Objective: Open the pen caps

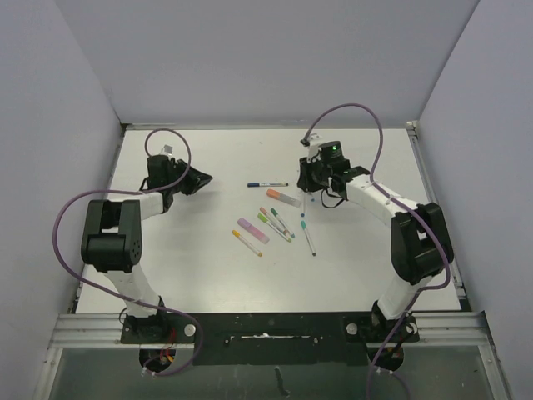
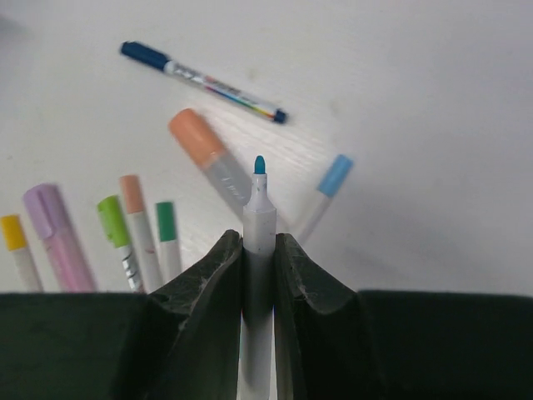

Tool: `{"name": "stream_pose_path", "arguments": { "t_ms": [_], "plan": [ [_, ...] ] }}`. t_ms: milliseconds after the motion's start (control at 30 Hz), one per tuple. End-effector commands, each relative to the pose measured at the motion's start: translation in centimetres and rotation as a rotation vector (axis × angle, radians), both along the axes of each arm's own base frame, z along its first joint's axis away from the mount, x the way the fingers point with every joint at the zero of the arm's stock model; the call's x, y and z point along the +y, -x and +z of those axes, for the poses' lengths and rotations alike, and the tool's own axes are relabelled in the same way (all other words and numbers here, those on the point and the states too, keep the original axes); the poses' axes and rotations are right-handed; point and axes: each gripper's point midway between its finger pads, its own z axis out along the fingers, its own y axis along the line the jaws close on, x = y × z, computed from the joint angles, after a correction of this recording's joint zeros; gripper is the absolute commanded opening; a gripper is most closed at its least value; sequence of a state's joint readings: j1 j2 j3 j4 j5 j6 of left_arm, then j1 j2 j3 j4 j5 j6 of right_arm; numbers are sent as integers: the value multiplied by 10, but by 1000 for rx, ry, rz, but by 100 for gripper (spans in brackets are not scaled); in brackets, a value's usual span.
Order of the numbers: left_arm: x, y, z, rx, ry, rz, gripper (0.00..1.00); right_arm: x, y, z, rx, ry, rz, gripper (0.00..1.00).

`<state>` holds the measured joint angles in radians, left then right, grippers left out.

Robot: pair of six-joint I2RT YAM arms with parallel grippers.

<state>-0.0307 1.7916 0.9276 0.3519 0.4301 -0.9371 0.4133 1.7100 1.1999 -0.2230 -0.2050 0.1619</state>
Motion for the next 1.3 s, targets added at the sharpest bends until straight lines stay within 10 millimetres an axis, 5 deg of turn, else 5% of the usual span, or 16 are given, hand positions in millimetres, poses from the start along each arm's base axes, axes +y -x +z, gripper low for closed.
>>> {"name": "stream_pose_path", "arguments": {
  "t_ms": [0, 300, 633, 1267],
  "plan": [
    [1, -5, -14, 35, -45, -30, 0, -44, -38, 0, -35, 78, -145, 0],
    [13, -16, -45, 132, -167, -53, 0, -84, -59, -28, 18, 92, -241, 0],
    [18, -20, -70, 223, -230, -87, 0, -99, -72, -45, 48, 95, -276, 2],
    [32, -10, -71, 263, -239, -76, 41, -97, -95, -69, 65, 86, -296, 16]
  ]
}}
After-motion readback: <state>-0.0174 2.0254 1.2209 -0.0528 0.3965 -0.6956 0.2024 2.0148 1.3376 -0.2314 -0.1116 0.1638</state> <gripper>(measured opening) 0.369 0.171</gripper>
